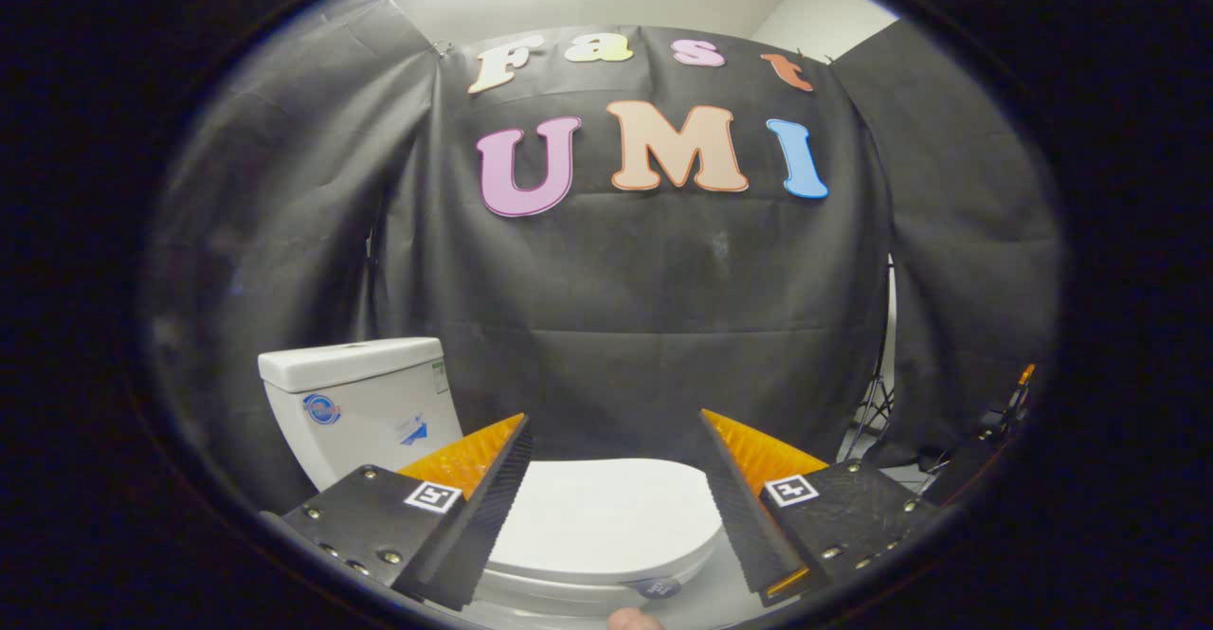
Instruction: Open the toilet lid.
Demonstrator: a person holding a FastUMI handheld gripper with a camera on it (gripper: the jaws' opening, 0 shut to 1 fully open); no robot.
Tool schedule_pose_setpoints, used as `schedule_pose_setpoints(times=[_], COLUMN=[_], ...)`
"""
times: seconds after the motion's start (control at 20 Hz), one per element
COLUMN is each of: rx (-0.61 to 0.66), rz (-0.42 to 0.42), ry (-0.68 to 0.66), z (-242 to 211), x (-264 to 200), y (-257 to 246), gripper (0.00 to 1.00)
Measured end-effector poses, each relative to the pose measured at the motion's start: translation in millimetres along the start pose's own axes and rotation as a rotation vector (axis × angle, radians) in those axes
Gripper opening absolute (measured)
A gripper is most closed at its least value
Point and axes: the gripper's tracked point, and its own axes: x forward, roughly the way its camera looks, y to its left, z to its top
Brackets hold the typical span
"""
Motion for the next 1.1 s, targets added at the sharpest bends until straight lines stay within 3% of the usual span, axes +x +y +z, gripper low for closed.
schedule_pose_setpoints(times=[0.3, 0.8, 1.1], rx=[0.022, -0.074, -0.071], rz=[0.018, 0.017, 0.003], ry=[-0.003, -0.001, 0.016], z=[5.6, 2.3, -4.2], x=[-3.7, -5.0, -3.5], y=[3.9, 2.2, -2.2], gripper=[1.00, 1.00, 1.00])
